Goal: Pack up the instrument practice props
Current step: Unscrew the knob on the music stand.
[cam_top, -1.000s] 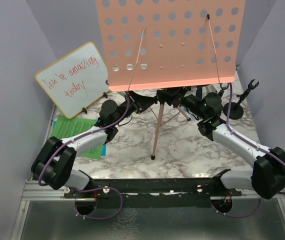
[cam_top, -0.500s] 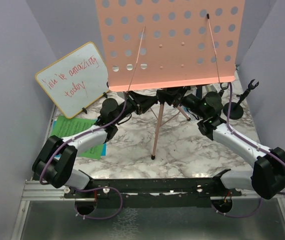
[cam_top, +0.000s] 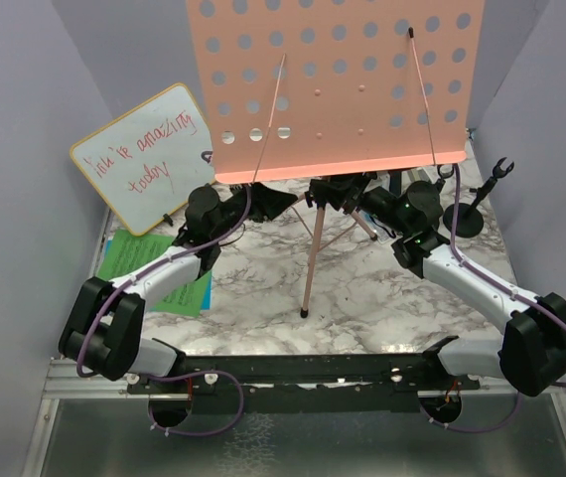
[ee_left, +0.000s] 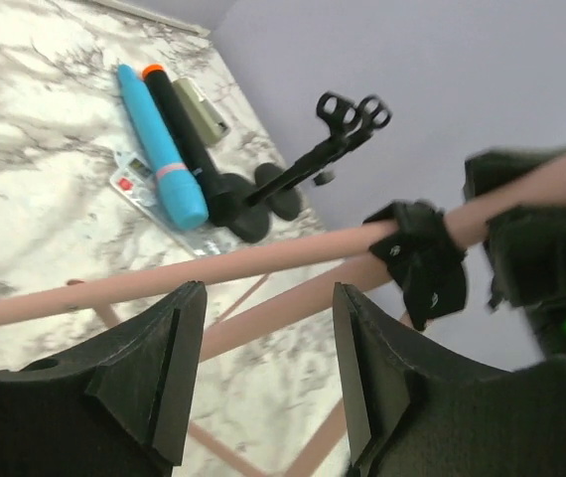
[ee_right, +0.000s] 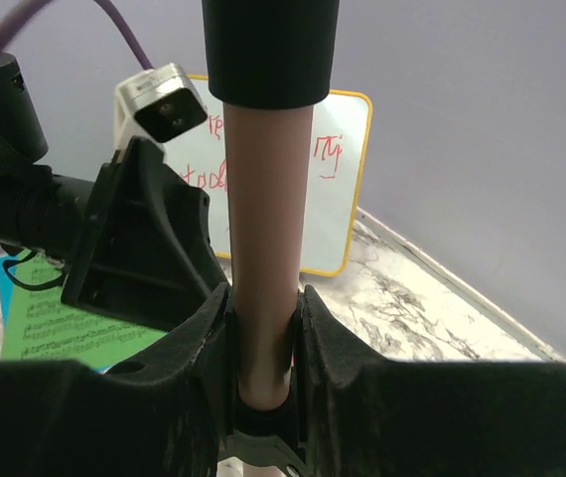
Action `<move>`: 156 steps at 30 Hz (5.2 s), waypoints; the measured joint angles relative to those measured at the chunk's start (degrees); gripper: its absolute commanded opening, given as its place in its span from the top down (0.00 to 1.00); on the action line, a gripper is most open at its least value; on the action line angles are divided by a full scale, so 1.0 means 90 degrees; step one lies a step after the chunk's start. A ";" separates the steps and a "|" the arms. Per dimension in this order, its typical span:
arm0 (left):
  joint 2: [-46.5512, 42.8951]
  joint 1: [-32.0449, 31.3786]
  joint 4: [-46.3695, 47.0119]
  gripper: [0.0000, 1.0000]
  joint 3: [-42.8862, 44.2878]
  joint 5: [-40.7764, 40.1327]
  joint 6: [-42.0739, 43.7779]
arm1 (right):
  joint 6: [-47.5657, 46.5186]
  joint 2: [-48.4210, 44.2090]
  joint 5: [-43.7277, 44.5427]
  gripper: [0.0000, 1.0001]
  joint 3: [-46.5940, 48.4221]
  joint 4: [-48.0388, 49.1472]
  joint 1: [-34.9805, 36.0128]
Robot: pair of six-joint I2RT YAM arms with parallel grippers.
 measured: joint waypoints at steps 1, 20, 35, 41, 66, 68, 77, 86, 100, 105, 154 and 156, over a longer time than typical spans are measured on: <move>-0.0019 0.0000 -0.0032 0.40 -0.0015 0.0068 0.0338 | -0.0005 0.0000 -0.0005 0.99 0.0002 -0.0002 0.0000; -0.1668 -0.0712 0.0024 0.32 -0.0916 0.0287 0.8587 | -0.0112 0.0002 -0.0102 0.99 0.0036 -0.0056 0.0000; -0.0896 -0.1668 0.0007 0.39 -0.0663 -0.0267 1.2925 | -0.0168 0.0015 -0.0211 0.99 0.0119 -0.0192 0.0000; -0.0709 -0.1712 0.0007 0.41 -0.0357 -0.0265 1.3345 | -0.0199 0.0034 -0.0272 0.99 0.0165 -0.0250 0.0000; -0.0641 -0.1807 -0.0185 0.66 -0.0214 -0.0245 1.3228 | -0.0257 0.0085 -0.0406 0.99 0.0274 -0.0376 0.0000; -0.0641 -0.1804 -0.0189 0.71 -0.0211 -0.0245 1.3163 | -0.0260 0.0087 -0.0408 0.99 0.0282 -0.0396 -0.0002; -0.0692 -0.1804 -0.0520 0.91 -0.0032 -0.0260 1.2505 | -0.0270 0.0090 -0.0423 0.99 0.0296 -0.0464 -0.0024; -0.0678 -0.1773 -0.1661 1.00 0.0721 -0.0447 1.0161 | -0.0325 0.0131 -0.0420 0.99 0.0425 -0.0634 -0.0075; -0.0469 -0.1537 -0.2125 1.00 0.1222 -0.1030 0.4520 | -0.0376 0.0223 -0.0420 0.99 0.0561 -0.0789 -0.0121; -0.0471 -0.1311 -0.1630 0.94 0.0889 -0.1107 0.2276 | -0.0374 0.0340 -0.0491 0.99 0.0670 -0.0816 -0.0117; -0.0624 -0.0993 0.0675 0.89 -0.0753 -0.1921 -0.4041 | -0.0430 0.0549 -0.0646 0.99 0.0935 -0.0988 0.0102; -0.0612 -0.0991 0.0690 0.83 -0.0743 -0.1909 -0.3988 | -0.0420 0.0549 -0.0648 0.99 0.0935 -0.0991 0.0095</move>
